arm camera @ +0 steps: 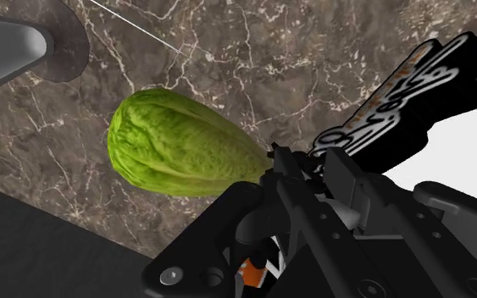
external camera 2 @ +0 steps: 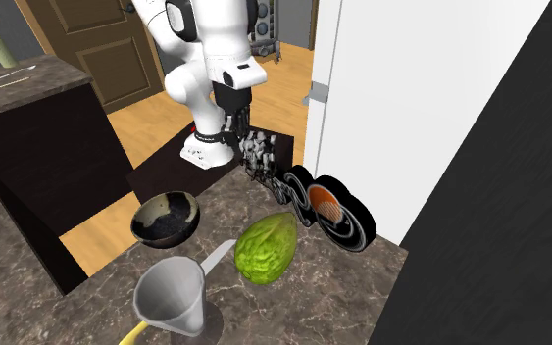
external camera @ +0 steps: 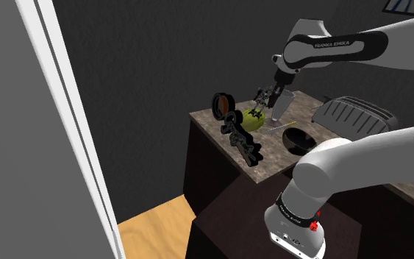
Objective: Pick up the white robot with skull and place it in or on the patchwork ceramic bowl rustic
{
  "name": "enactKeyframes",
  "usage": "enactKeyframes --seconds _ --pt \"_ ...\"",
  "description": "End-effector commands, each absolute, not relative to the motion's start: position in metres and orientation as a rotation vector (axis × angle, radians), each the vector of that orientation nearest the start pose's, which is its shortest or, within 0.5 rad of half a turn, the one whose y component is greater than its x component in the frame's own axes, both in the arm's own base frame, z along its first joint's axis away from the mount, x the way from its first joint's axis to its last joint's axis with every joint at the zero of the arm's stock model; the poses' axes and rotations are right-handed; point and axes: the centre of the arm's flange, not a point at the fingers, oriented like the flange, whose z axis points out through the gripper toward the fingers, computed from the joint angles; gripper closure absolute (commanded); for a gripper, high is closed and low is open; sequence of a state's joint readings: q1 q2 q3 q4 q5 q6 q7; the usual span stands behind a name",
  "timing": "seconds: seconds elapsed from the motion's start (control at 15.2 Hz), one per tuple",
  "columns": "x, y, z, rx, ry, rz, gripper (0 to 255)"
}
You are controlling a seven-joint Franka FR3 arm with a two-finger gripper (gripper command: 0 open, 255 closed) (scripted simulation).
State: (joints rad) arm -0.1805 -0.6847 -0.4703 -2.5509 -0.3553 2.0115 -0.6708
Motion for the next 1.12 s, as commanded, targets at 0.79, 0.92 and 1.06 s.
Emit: enactKeyframes --seconds 0.79,0.92,1.06 --pt "0.149 -0.337 0.498 -3.209 -0.383 -0.106 255" --pt "0.128 -0.352 0.501 -3.209 -0.383 -0.106 255" --pt "0.106 -0.367 0.504 -3.209 -0.383 -0.106 255"
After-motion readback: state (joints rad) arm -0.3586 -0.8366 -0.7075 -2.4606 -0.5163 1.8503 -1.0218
